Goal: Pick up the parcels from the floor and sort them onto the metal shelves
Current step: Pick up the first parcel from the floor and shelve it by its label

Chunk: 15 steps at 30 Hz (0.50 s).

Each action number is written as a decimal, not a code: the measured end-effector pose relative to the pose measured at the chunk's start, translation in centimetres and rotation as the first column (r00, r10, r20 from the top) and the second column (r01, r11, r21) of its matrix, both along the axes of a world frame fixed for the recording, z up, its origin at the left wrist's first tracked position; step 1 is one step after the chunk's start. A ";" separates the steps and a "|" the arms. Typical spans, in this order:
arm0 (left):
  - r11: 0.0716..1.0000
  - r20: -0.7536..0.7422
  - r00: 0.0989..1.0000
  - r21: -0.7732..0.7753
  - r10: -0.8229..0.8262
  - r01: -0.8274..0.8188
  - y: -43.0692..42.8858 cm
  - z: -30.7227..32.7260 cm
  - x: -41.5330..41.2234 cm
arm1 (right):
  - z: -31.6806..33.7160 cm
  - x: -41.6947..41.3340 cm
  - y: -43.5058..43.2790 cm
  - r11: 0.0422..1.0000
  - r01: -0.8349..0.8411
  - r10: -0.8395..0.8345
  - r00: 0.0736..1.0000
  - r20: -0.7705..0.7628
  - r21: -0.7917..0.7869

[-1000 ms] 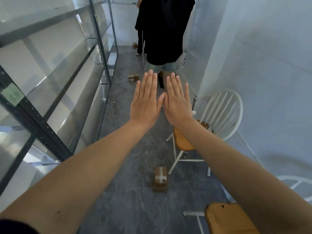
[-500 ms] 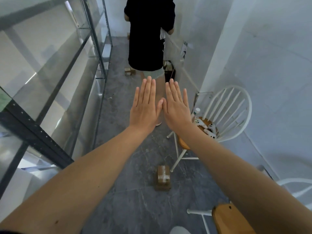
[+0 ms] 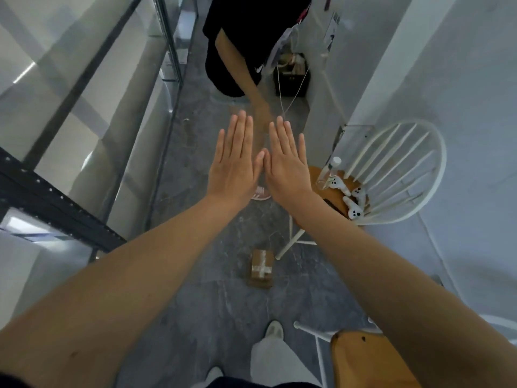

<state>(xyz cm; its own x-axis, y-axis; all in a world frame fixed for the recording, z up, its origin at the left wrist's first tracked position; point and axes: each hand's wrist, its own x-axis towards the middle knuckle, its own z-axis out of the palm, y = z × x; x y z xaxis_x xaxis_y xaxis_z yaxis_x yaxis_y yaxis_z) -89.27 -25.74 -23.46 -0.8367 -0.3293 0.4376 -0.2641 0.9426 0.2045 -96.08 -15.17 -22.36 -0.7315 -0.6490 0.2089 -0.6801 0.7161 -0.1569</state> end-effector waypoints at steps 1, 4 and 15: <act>1.000 0.017 1.000 0.009 0.010 -0.010 0.3 -0.4 -0.6 | -0.5 -0.8 0.1 1.000 0.002 -0.002 1.000 0.018 0.005; 0.999 0.060 0.997 0.015 0.041 -0.042 0.8 -1.7 -2.7 | -2.1 -3.2 0.3 1.000 -0.009 0.008 0.998 0.067 0.018; 0.991 0.192 0.975 0.061 0.109 -0.123 1.5 -8.7 -7.2 | -9.0 -8.3 0.5 0.993 -0.093 0.074 0.971 0.229 0.073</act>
